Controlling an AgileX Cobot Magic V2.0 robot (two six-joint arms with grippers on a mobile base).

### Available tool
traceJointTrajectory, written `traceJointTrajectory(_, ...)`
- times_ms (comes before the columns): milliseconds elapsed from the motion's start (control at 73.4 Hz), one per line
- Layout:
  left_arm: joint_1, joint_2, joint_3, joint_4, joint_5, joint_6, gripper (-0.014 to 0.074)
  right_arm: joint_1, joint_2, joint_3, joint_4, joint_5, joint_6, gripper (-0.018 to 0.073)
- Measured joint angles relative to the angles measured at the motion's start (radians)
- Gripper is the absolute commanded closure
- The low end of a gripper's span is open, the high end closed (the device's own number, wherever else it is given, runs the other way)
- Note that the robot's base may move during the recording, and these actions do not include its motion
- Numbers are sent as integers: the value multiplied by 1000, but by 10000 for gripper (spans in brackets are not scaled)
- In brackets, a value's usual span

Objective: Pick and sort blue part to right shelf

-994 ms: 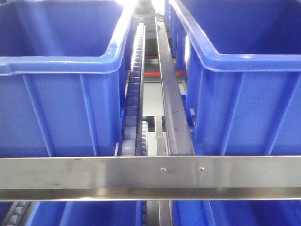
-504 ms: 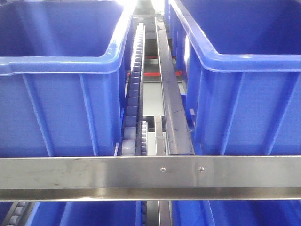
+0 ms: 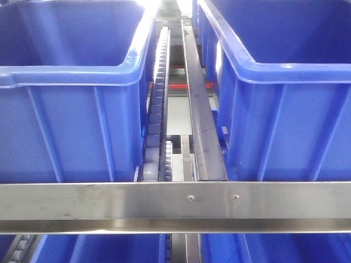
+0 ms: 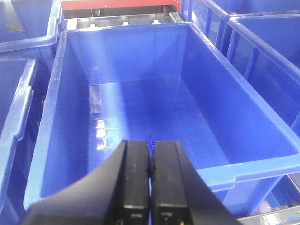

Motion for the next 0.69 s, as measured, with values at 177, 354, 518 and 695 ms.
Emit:
traceJointTrajectory(177, 0, 0, 0, 0, 0, 0, 463, 0, 0, 0, 0, 0, 0, 490)
traceJointTrajectory(354, 5, -10, 46, 33, -66, 0, 463, 0, 0, 0, 0, 0, 0, 490)
traceJointTrajectory(518, 96, -80, 169, 39, -190, 0, 463, 0, 0, 0, 0, 0, 0, 490)
traceJointTrajectory(695, 208, -188, 339, 33, -264, 0, 463, 0, 0, 0, 0, 0, 0, 490)
